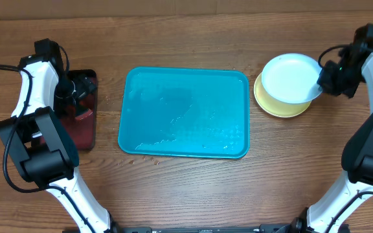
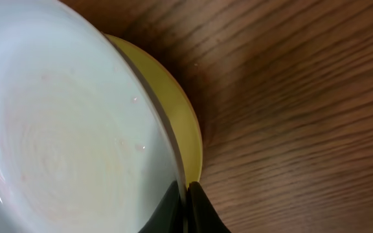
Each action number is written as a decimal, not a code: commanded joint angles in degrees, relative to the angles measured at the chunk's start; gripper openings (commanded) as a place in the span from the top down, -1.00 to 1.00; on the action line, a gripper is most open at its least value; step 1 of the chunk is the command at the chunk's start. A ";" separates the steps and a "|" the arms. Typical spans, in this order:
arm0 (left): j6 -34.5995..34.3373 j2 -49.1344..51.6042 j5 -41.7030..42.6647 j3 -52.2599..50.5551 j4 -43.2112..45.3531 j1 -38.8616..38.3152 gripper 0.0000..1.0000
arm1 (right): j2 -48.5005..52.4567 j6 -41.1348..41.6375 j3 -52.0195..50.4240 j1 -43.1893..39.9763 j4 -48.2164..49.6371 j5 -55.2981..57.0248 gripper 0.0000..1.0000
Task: Clean dirty plates on tray and stack at the side
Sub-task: 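Stack the white plate onto the plate pile and release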
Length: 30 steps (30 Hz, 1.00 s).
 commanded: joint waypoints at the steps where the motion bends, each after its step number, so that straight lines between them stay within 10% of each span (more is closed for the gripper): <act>1: -0.02 -0.04 0.61 0.98 0.04 0.24 -1.00 | -2.03 1.92 -4.83 0.07 3.37 -1.81 0.92; 7: -0.02 -0.04 0.61 0.98 0.04 0.24 -0.99 | -2.12 1.88 -6.16 0.52 4.26 -2.62 -0.37; 25: -0.02 -0.04 0.61 0.98 0.04 0.24 -1.00 | -27.82 -1.62 -9.92 5.03 -7.96 -9.25 -0.64; 30: -0.02 -0.04 0.61 0.98 0.04 0.24 -0.99 | -37.81 -1.57 -14.99 10.14 -11.02 -6.88 -1.00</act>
